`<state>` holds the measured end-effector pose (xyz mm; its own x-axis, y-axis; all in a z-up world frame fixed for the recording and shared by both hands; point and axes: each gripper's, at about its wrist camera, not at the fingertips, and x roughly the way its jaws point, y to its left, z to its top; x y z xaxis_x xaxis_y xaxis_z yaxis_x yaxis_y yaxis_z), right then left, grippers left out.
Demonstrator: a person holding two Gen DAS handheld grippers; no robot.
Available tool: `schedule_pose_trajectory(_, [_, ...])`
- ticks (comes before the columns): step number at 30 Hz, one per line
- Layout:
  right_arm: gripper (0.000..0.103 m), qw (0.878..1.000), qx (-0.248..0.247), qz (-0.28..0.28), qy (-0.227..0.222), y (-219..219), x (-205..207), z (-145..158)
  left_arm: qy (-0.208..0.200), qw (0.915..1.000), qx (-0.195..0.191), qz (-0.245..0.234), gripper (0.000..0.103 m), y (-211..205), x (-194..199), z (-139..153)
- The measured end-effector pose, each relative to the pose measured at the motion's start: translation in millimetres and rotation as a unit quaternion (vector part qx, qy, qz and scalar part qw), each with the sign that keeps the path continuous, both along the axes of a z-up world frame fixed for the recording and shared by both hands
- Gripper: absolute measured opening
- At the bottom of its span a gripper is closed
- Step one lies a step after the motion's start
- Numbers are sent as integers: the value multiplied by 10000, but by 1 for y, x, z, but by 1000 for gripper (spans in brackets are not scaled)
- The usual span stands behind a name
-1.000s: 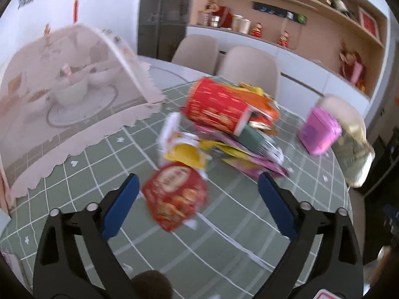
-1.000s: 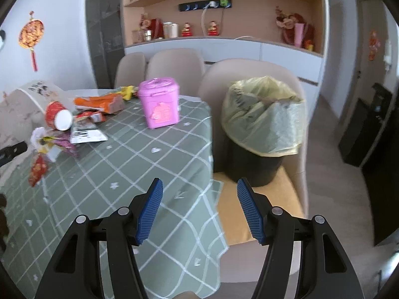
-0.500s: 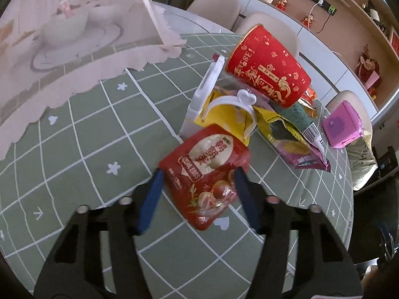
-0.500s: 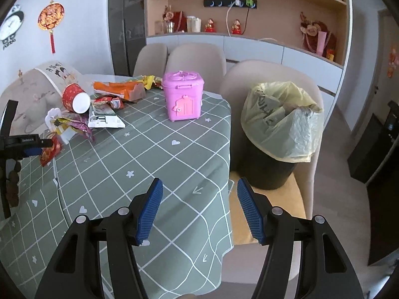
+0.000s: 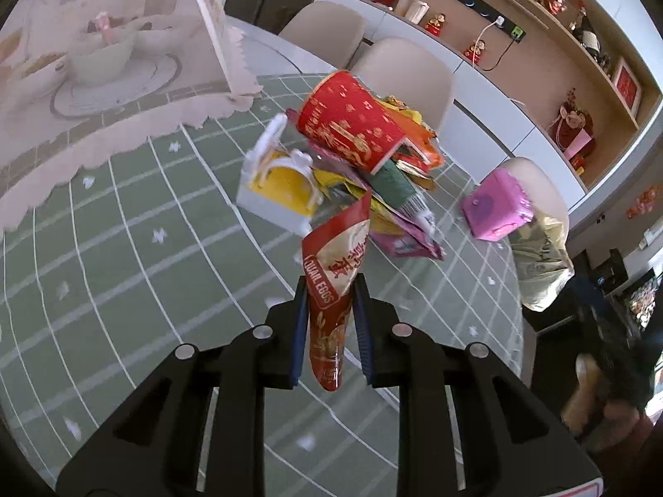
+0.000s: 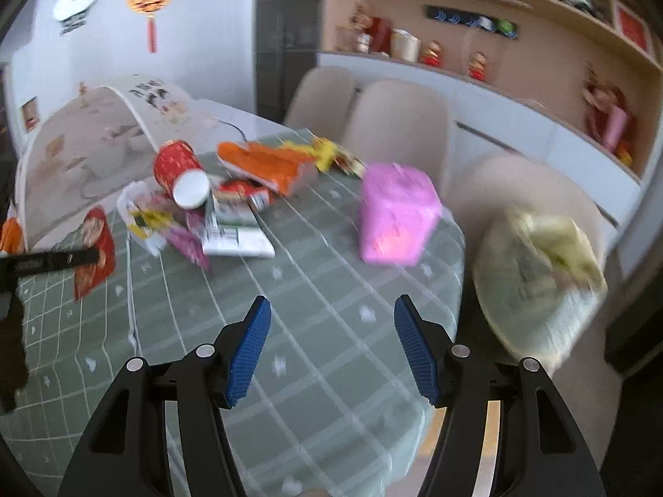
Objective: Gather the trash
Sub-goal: 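Grasp the yellow snack stick wrapper with the right gripper while the left holds its bag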
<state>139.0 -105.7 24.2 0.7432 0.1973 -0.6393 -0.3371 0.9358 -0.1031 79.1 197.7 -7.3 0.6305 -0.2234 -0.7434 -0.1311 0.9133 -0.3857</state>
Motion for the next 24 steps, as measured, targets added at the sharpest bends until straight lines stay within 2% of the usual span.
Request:
schedule_pose_trajectory(4, [59, 9991, 236, 287, -227, -10, 44, 16, 73, 9997, 45, 240, 20, -26, -11, 1])
schedule_pose_trajectory(8, [59, 9934, 332, 1013, -431, -18, 94, 42, 198, 9964, 77, 818, 20, -54, -8, 0])
schedule_pose_trajectory(11, [59, 9829, 402, 1745, -420, -23, 147, 57, 196, 9929, -115, 1164, 21, -74, -3, 1])
schedule_pose_trajectory(15, [58, 9678, 105, 2432, -642, -27, 220, 53, 81, 9872, 169, 1586, 21, -108, 12, 7])
schedule_pose_trajectory(16, [54, 9642, -4, 2588, -581, -24, 245, 47, 76, 9854, 150, 1695, 21, -112, 15, 8])
schedule_pose_trajectory(17, [43, 9611, -66, 2725, -449, -22, 266, 41, 84, 9836, 120, 1795, 21, -116, 18, 9])
schedule_pose_trajectory(18, [39, 9589, -107, 2817, -314, -17, 285, 36, 107, 9818, 84, 1895, 21, -120, 22, 10])
schedule_pose_trajectory(21, [39, 9536, -194, 2996, 237, 7, 344, 6, 154, 9789, 218, 2024, 21, -130, 36, 12])
schedule_pose_trajectory(24, [39, 9472, -182, 3103, 787, 32, 381, -29, 191, 9761, 298, 2145, 21, -135, 51, 15])
